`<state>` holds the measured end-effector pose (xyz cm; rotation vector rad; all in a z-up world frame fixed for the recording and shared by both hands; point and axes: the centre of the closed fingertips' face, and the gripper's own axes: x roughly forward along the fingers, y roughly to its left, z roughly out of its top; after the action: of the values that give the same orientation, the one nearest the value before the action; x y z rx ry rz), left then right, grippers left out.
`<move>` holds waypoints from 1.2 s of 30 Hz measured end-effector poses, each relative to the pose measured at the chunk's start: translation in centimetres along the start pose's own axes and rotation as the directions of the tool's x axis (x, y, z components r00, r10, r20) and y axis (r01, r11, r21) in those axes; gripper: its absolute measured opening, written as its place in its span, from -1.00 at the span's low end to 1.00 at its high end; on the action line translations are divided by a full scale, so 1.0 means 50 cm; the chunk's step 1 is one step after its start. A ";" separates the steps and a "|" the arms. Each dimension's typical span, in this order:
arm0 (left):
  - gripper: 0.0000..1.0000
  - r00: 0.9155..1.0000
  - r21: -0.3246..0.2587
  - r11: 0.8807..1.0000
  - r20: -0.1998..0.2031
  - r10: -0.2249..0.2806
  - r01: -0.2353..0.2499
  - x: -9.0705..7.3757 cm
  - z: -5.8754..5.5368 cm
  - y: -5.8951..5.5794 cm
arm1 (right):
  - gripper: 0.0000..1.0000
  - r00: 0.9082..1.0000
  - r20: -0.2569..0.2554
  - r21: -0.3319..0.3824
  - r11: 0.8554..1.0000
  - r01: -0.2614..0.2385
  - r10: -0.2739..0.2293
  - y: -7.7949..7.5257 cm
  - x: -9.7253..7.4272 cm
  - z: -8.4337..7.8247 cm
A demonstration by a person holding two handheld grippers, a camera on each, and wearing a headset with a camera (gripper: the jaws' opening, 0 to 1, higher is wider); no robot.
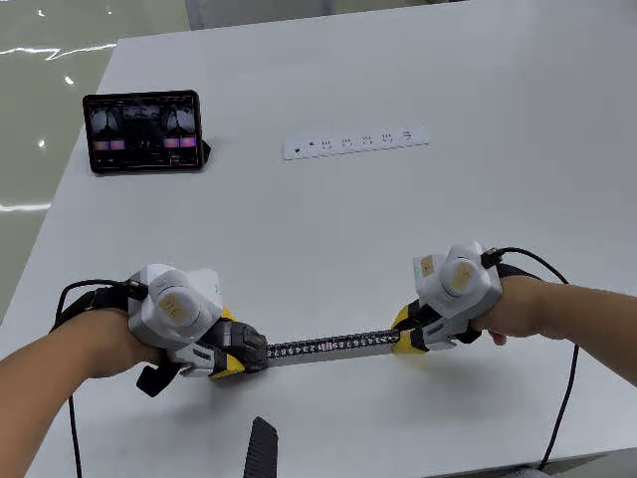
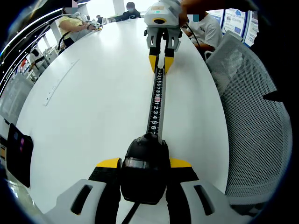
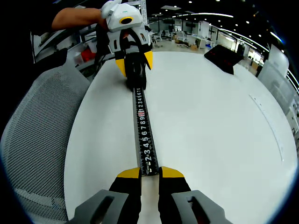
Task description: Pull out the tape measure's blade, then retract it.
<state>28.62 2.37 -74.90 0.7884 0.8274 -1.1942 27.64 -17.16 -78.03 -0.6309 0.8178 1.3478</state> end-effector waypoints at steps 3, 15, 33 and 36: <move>-0.36 1.000 0.002 1.000 0.001 0.001 -0.001 0.000 0.000 0.000 | -0.82 1.000 -0.003 0.001 1.000 0.000 0.000 0.000 -0.001 -0.002; -0.36 1.000 0.002 1.000 0.000 0.002 -0.002 0.000 0.000 0.000 | -0.82 1.000 -0.005 0.014 1.000 0.004 -0.004 -0.005 -0.008 -0.014; -0.36 1.000 -0.001 1.000 -0.002 0.002 -0.002 0.000 -0.001 -0.001 | -0.82 1.000 -0.013 0.020 1.000 0.008 -0.008 -0.007 -0.023 -0.032; -0.36 1.000 -0.003 1.000 -0.001 0.002 -0.002 0.001 0.000 -0.001 | -0.82 1.000 -0.016 0.020 1.000 0.008 -0.008 -0.007 -0.026 -0.033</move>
<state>28.59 2.37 -74.93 0.7877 0.8292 -1.1906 27.70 -19.27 -77.97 -0.6287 0.8396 1.3269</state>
